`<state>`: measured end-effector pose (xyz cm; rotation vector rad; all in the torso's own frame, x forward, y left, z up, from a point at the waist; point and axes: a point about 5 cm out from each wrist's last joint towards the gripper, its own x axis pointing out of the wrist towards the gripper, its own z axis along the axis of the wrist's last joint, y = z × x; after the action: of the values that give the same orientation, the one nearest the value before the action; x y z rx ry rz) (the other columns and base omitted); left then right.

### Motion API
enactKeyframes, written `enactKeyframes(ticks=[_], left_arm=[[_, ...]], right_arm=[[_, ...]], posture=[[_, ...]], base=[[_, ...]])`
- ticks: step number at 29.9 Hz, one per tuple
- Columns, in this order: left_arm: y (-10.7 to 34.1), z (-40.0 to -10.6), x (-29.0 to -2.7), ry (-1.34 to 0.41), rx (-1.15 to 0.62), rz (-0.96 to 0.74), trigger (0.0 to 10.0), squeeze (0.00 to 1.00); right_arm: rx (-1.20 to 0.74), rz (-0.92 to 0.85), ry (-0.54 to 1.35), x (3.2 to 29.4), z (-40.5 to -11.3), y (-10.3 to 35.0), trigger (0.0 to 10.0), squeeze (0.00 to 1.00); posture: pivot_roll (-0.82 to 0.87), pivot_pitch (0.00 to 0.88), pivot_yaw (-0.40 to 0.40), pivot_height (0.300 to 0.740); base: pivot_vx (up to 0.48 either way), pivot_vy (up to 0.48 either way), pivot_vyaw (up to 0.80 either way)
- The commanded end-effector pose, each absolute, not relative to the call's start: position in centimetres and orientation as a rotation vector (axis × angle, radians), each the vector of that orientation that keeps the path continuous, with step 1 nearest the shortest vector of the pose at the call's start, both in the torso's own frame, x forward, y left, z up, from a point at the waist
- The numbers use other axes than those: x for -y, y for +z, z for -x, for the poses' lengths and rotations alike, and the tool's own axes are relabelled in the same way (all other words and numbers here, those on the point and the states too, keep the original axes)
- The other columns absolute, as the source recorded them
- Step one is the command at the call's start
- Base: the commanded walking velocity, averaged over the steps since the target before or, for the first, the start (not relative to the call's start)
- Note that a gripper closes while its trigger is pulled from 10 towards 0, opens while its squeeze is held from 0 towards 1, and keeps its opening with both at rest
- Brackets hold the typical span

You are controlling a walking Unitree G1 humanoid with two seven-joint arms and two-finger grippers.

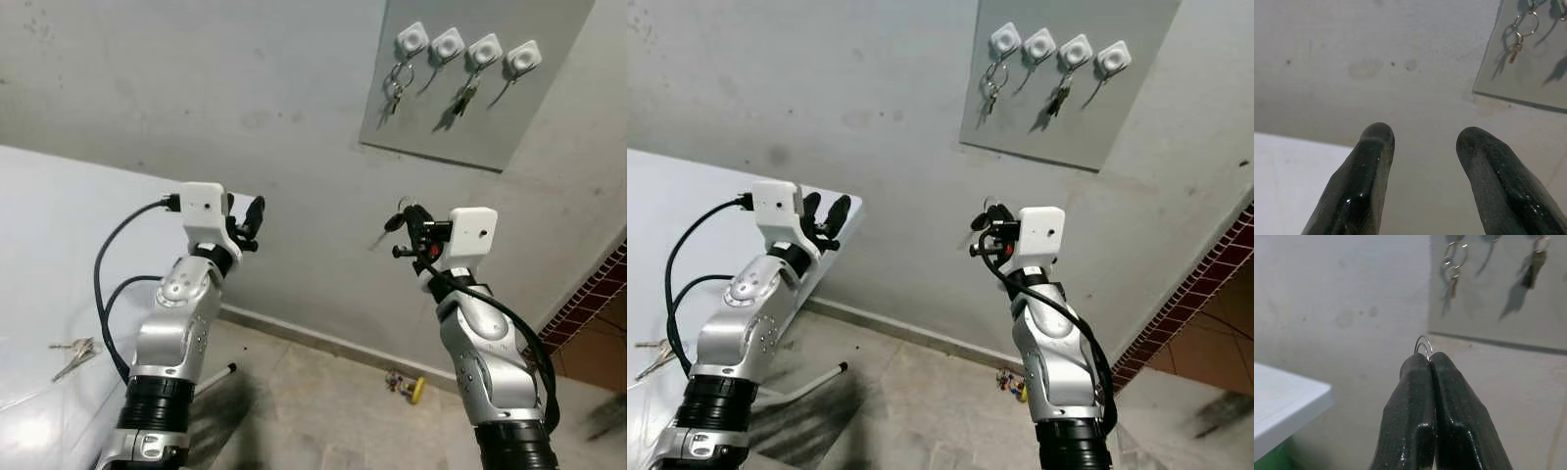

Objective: Hang keys on a hook

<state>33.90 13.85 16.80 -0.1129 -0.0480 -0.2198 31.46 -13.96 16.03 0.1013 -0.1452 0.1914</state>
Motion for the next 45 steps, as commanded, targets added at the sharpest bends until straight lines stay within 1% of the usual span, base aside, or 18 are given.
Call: enactKeyframes(ticks=[1,9,39,45], left_arm=[[17.32,-33.97,-13.21,-0.247,0.056,0.111,10.0,0.0],[17.44,-34.04,-13.24,-0.249,0.053,0.108,10.0,0.0],[17.61,-34.24,-13.93,-0.203,0.046,0.134,10.0,0.0],[17.82,-34.19,-14.02,-0.175,0.07,0.126,10.0,0.0]], right_arm=[[0.145,-0.116,0.174,14.51,-31.56,16.3,10.0,0.0],[0.164,-0.116,0.151,14.76,-31.44,16.32,10.0,0.0],[0.151,-0.111,0.174,14.64,-31.01,16.2,10.0,0.0],[0.147,-0.109,0.181,14.63,-30.94,16.19,10.0,0.0]], posture=[[-0.08,0.0,-0.059,0.74],[-0.09,0.0,-0.053,0.74],[-0.1,0.0,-0.041,0.74],[-0.1,0.0,-0.041,0.74]], base=[[0.364,0.0,-0.7],[0.35,0.0,-0.68],[0.328,0.0,0.0],[0.0,0.0,0.0]])
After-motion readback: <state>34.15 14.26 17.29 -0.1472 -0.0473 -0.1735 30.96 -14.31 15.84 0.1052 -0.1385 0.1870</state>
